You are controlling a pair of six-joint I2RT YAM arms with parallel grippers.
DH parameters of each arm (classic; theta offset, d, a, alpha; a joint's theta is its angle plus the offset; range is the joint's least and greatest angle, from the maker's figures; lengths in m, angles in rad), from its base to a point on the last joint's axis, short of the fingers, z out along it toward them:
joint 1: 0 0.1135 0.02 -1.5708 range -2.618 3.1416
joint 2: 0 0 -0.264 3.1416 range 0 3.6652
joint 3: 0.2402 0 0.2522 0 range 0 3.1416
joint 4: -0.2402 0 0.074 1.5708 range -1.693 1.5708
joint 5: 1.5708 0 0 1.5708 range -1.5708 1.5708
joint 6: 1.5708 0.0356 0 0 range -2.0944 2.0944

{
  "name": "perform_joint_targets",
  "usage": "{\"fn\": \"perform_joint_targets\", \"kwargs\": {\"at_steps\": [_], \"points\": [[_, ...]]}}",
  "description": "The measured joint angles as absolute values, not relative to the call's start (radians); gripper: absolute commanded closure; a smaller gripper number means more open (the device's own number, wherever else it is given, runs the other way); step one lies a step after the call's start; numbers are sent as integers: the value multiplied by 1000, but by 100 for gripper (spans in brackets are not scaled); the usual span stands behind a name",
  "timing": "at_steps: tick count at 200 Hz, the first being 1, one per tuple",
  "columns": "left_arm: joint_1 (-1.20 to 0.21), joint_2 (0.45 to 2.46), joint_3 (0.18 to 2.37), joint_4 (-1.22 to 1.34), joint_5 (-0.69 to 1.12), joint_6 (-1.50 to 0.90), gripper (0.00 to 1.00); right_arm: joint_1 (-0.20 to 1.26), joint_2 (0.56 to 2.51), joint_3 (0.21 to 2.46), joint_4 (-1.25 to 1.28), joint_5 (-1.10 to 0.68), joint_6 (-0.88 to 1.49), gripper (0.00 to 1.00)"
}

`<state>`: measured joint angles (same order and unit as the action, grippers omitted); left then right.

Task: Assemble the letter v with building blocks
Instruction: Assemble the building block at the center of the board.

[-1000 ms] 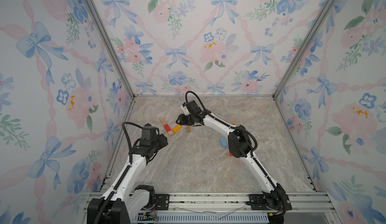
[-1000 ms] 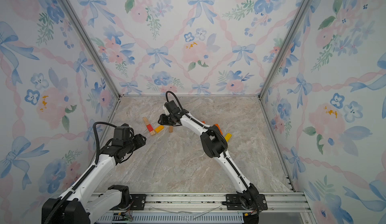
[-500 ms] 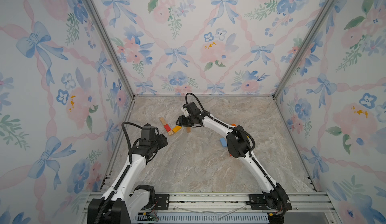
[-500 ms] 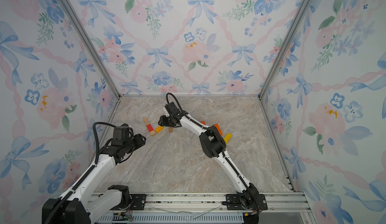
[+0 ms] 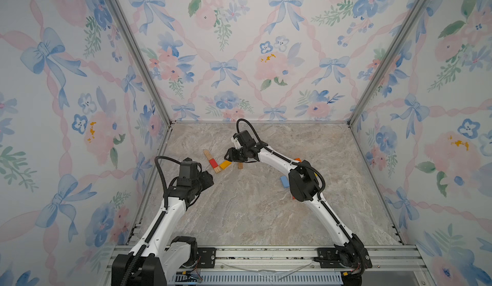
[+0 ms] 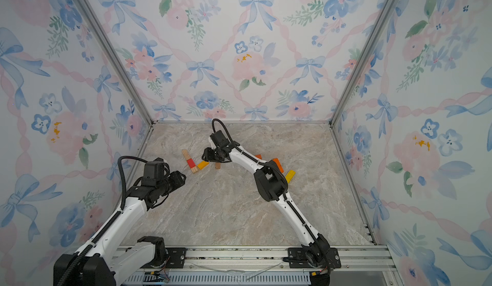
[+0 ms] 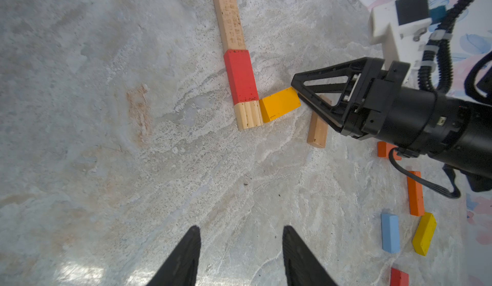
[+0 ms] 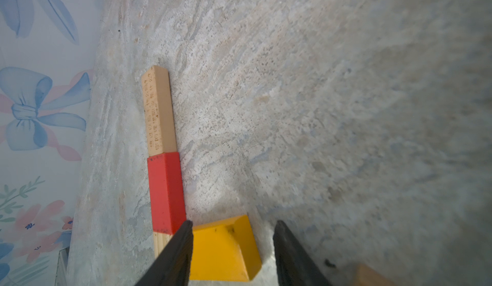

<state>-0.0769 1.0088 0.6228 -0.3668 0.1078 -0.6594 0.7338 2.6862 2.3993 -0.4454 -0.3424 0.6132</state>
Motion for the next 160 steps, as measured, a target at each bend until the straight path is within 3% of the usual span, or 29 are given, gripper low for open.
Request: {"fn": "perform_joint_targets", "kwargs": {"at_steps": [160], "points": [[-68,1004,619,-367,121,-659,48,735,2686,2399,-461,-355,613,62]]}}
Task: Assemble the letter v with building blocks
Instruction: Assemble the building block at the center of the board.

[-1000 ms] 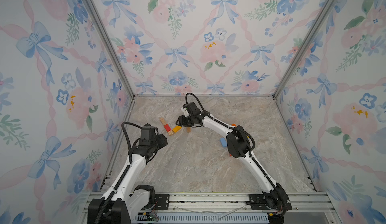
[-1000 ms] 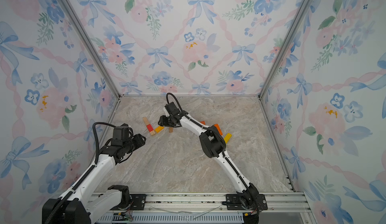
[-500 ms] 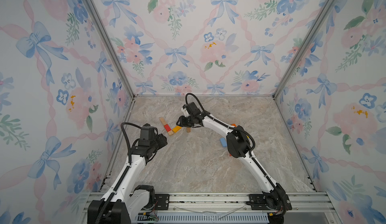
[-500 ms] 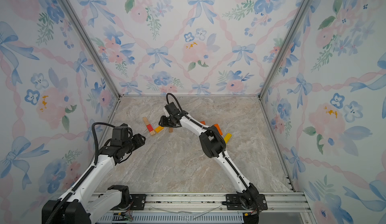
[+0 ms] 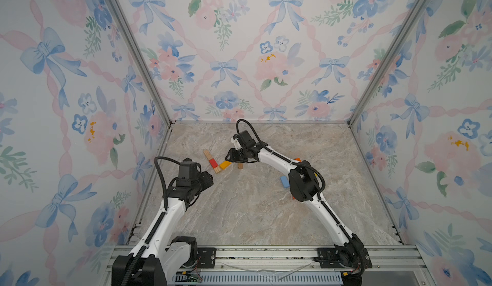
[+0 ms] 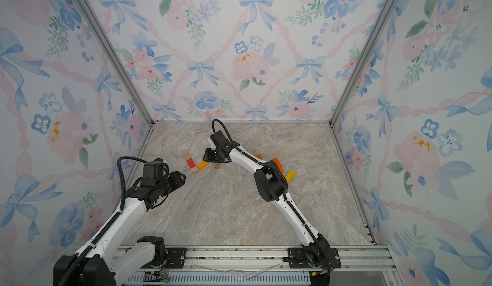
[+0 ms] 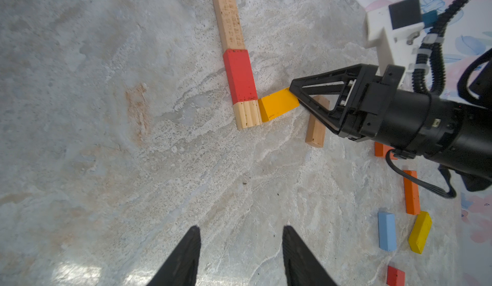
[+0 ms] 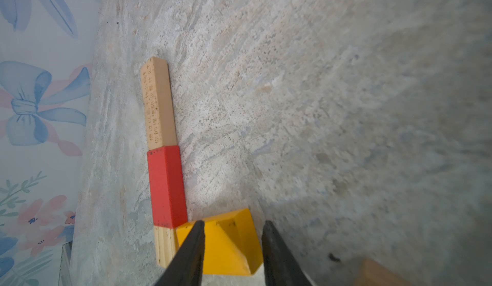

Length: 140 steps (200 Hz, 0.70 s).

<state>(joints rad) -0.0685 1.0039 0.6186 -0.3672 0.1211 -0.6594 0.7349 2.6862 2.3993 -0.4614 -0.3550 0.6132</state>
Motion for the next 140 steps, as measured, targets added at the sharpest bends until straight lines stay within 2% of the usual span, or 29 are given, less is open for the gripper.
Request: {"fn": "perform_joint_targets", "kwargs": {"at_steps": [69,140], "points": [[-68,1004,613,-367,121,-659,48,737,2686,2399,-474,-359,613,63],[-64,1004,610,-367,121,-659,48,741,2686,2399,-479,-363,613,68]]}}
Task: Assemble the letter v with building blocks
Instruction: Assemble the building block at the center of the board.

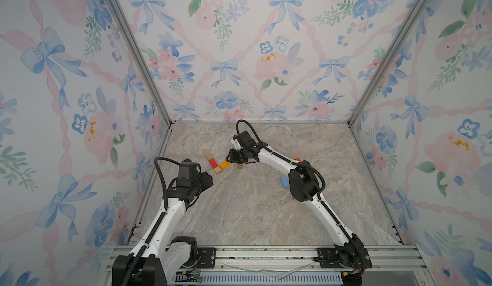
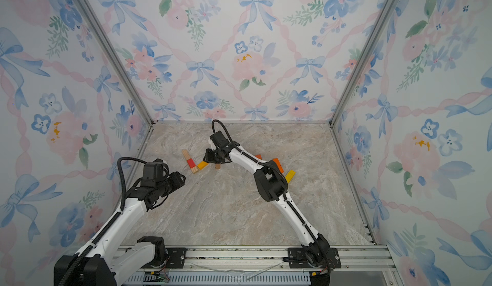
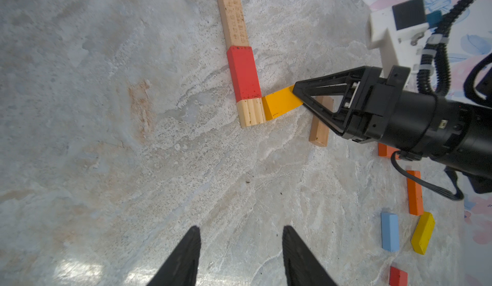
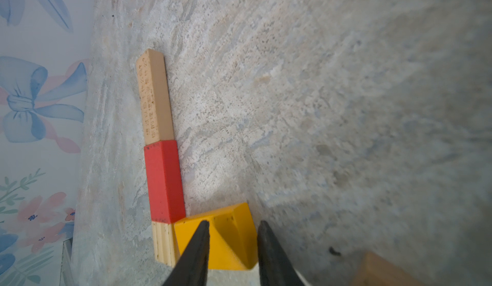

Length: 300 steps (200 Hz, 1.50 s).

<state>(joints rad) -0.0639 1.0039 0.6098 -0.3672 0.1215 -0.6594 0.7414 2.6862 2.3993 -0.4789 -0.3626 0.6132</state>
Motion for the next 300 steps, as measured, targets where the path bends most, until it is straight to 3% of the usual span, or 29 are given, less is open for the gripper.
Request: {"fn": "perform_joint_targets", "kwargs": {"at_steps": [250,300], "points": [[-62,1004,604,-367,132,-659,48,747,2686,2399,-487,-366,613,83],[-62,1004,604,-367,132,-659,48,748,2686,2399,-487,-366,613,83]]}}
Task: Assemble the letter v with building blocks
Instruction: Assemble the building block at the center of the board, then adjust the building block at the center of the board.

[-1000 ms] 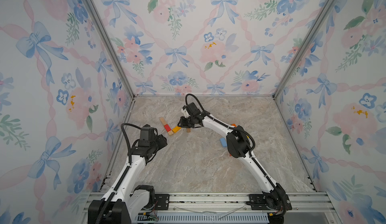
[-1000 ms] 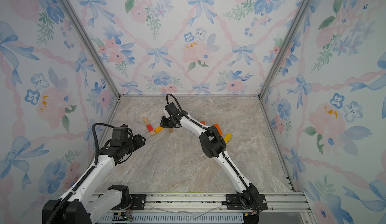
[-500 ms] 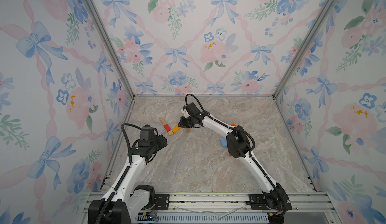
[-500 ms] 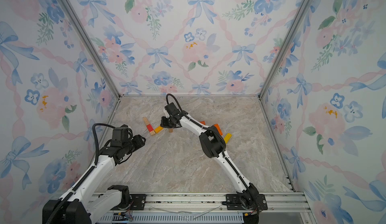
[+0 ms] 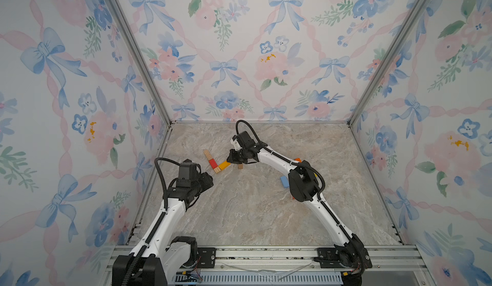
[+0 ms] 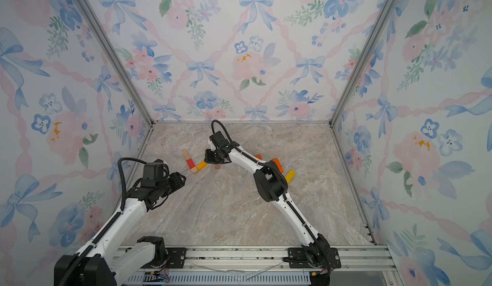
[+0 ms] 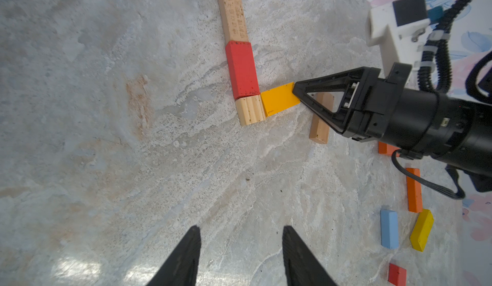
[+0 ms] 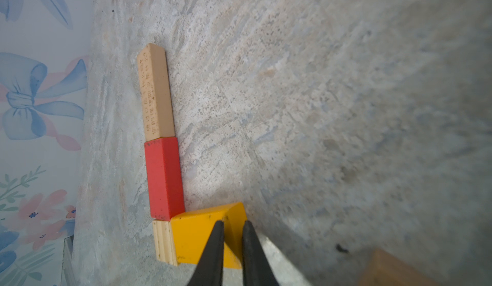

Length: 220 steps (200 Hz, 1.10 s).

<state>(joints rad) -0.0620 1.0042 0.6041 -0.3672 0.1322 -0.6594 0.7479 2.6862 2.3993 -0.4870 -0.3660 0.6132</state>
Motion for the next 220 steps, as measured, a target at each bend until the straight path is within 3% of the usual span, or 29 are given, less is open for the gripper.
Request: {"fn": "perform_joint_targets", "kwargs": {"at_steps": [42,56,93,116,142,166,180,220], "points": [[-58,1004,604,-367,133,-660,53,748,2686,2399,-498,-365,614,72],[-58,1004,604,-367,133,-662,56,748,2686,2399,-505,-366,616,64],[-58,1020,604,-367,138,-666,69,747,2667,2386,-496,-370,616,48],[-58,1064,618,-368,141,-671,78,747,2632,2357,-495,-369,620,46],[-57,1113,646,-368,140,-666,86,747,2545,2271,-474,-365,617,57],[-56,1146,674,-364,139,-666,93,749,2459,2204,-455,-361,617,88],[-56,1147,677,-364,139,-666,96,750,2441,2204,-440,-361,617,100],[-7,1288,778,-363,147,-655,100,804,2344,1964,-350,-373,644,100]]}}
